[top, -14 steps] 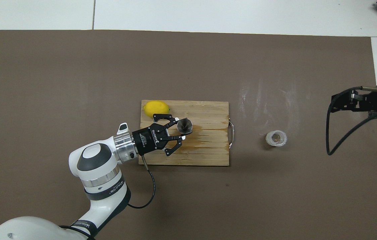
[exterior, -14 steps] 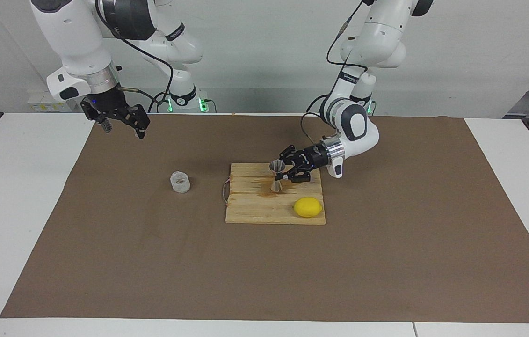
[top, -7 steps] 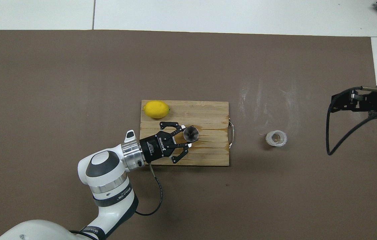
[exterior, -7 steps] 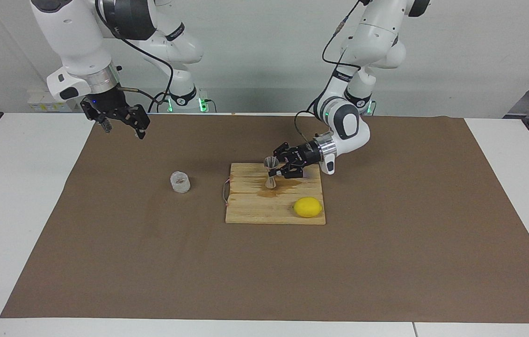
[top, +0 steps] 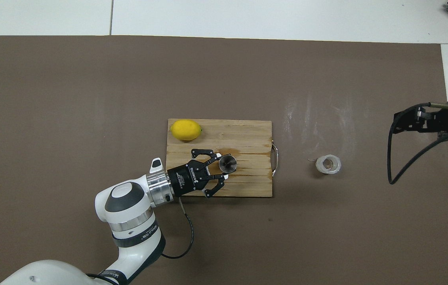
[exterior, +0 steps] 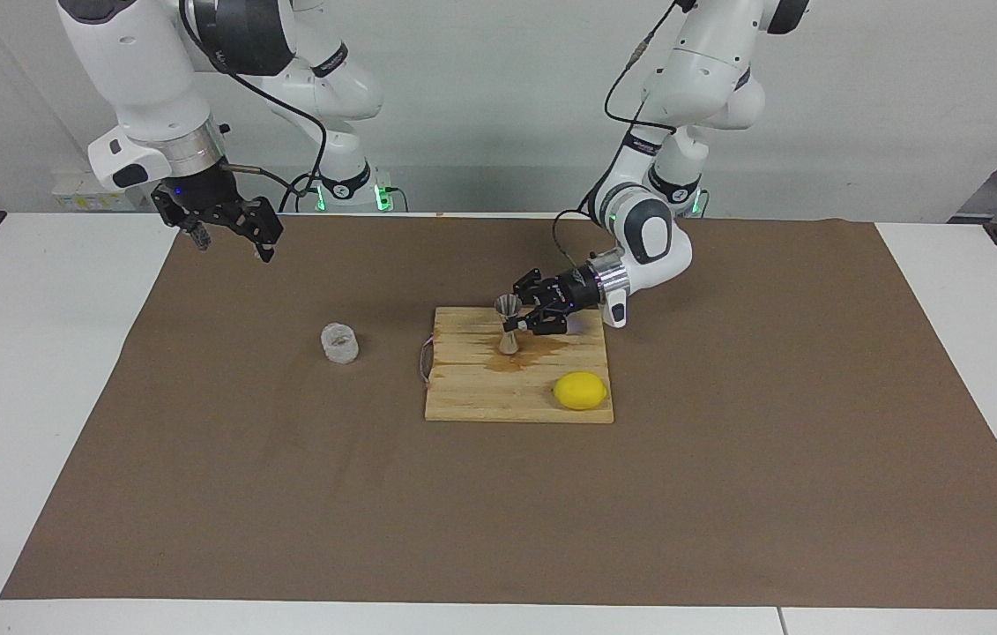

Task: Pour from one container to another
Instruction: 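Lower the metal cup onto the board center with the left gripper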

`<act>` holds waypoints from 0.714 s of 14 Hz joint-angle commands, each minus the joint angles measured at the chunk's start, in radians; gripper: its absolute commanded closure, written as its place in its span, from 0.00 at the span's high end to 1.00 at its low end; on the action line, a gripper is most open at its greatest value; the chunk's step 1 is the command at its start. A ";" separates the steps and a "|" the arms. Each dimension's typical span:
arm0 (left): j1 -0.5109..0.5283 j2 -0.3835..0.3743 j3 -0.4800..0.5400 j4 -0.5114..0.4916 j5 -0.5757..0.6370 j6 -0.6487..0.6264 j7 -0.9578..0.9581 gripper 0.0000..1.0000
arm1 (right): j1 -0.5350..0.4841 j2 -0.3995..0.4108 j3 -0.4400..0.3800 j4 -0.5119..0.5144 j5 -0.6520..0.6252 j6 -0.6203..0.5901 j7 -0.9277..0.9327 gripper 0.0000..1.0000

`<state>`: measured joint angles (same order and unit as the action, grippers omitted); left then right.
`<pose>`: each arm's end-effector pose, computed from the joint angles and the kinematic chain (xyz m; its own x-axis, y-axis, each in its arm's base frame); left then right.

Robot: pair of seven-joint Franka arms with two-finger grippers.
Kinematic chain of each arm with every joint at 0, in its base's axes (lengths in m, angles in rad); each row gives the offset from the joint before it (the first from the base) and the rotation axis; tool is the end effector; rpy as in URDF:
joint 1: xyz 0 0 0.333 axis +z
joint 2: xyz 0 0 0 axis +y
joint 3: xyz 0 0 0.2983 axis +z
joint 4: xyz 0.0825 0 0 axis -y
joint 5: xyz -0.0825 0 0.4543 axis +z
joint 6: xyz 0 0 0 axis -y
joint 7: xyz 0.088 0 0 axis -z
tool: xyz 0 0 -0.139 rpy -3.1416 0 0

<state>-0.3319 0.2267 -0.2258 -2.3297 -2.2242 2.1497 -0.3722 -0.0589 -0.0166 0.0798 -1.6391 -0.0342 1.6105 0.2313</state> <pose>0.4658 -0.3599 0.1763 0.0168 0.1470 -0.9890 0.9637 0.2614 0.0552 0.6218 0.0086 0.5515 0.9782 -0.2074 -0.0036 -0.2071 -0.9776 0.0373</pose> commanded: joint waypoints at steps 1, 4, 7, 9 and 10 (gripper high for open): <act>-0.009 0.010 0.014 -0.037 -0.038 -0.079 0.074 0.00 | -0.013 -0.003 0.005 -0.001 0.019 -0.003 -0.015 1.00; -0.010 0.011 0.014 -0.040 -0.040 -0.080 0.087 0.00 | -0.013 -0.003 0.005 -0.001 0.019 -0.003 -0.015 1.00; -0.010 0.019 0.016 -0.034 -0.040 -0.082 0.087 0.15 | -0.013 -0.003 0.005 -0.001 0.019 -0.003 -0.015 1.00; -0.010 0.028 0.016 -0.031 -0.040 -0.080 0.087 0.46 | -0.013 -0.005 0.005 -0.001 0.019 -0.003 -0.015 1.00; -0.012 0.028 0.016 -0.028 -0.040 -0.079 0.087 0.89 | -0.013 -0.005 0.003 -0.001 0.019 -0.003 -0.015 1.00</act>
<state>-0.3319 0.2479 -0.2229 -2.3512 -2.2380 2.0898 -0.3098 -0.0589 -0.0166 0.0798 -1.6392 -0.0342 1.6105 0.2313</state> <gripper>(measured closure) 0.546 0.000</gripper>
